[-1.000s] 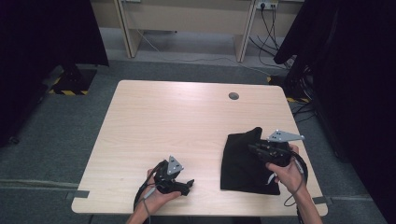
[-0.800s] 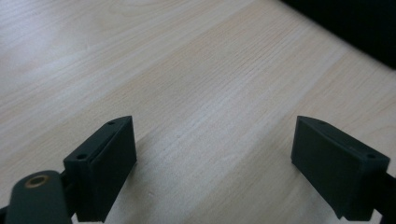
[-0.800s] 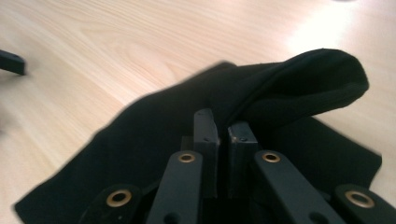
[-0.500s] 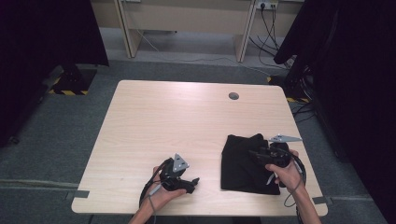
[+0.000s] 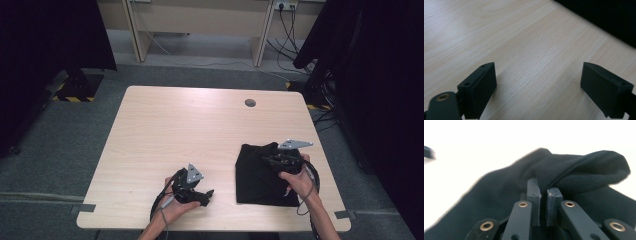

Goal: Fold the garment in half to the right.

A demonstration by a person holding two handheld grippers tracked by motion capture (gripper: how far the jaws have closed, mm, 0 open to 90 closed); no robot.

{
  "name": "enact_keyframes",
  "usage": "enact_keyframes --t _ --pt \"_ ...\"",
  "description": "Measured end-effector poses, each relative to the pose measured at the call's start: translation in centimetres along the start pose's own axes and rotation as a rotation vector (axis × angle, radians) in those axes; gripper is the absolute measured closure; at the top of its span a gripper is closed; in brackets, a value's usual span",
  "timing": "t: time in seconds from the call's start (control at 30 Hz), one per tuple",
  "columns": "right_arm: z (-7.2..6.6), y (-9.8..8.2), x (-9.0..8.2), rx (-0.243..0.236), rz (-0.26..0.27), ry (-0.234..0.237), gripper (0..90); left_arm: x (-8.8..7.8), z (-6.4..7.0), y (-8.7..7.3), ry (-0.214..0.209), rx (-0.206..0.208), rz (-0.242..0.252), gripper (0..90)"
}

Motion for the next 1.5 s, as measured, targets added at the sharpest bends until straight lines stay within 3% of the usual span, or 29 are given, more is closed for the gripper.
enact_keyframes --t 0.2,0.3,0.37,0.5,0.6,0.63,0.67,0.87,1.0,1.2,1.3,1.37,1.43,1.5 --pt "-1.1 1.4 -2.5 -0.013 0.053 0.066 84.8 0.5 0.4 0.3 -0.016 0.006 -0.001 12.6" --pt "-1.2 1.7 -4.1 0.011 0.087 0.112 84.9 0.5 0.5 0.4 -0.021 -0.002 0.003 12.8" --pt "-1.2 1.8 -5.0 0.010 0.099 0.117 84.9 0.5 0.4 0.5 -0.021 -0.004 0.001 13.0" --pt "-0.3 1.7 -6.4 0.032 0.104 0.121 84.9 0.4 0.5 0.4 -0.022 -0.007 0.003 13.0" --pt "1.1 0.7 -6.9 0.060 0.094 0.101 84.9 0.2 0.4 0.4 -0.021 -0.007 0.002 13.0" --pt "1.6 0.3 -6.9 0.070 0.085 0.087 84.9 0.2 0.7 0.4 -0.023 -0.040 0.002 13.0" --pt "2.1 -0.2 -6.7 0.077 0.070 0.067 84.9 0.3 0.4 0.5 -0.022 -0.008 0.007 13.1" --pt "5.0 -3.9 -2.3 0.115 -0.048 -0.004 84.8 0.6 0.7 1.0 -0.042 -0.009 0.012 13.2" --pt "5.4 -4.6 -0.8 0.125 -0.078 -0.016 84.6 0.8 0.9 1.5 -0.052 -0.007 0.022 13.2" --pt "5.1 -4.4 -0.7 0.084 -0.093 -0.032 83.8 1.3 1.3 2.4 -0.066 -0.007 0.045 13.1" --pt "4.9 -4.4 -0.4 0.096 -0.087 -0.019 82.8 1.3 1.4 1.9 -0.059 -0.003 0.032 12.9" --pt "4.6 -4.3 -0.3 0.086 -0.077 -0.023 77.5 1.2 1.2 1.5 -0.051 -0.001 0.020 12.7" --pt "4.3 -4.1 -0.5 0.060 -0.075 -0.092 63.1 1.0 1.0 1.2 -0.038 -0.007 0.012 12.6" --pt "4.0 -3.8 -1.0 0.022 -0.062 -0.128 56.2 0.7 0.6 0.7 -0.029 -0.012 0.009 12.5"
Point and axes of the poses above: each handheld gripper's, and its own axes: x roughly forward along the jaws, y roughly out of its top, z roughly to its right, the point moved 2 cm from there along x, roughly forward along the jaws, and after that the axes turned 13 degrees about -y, right-handed, at the moved point
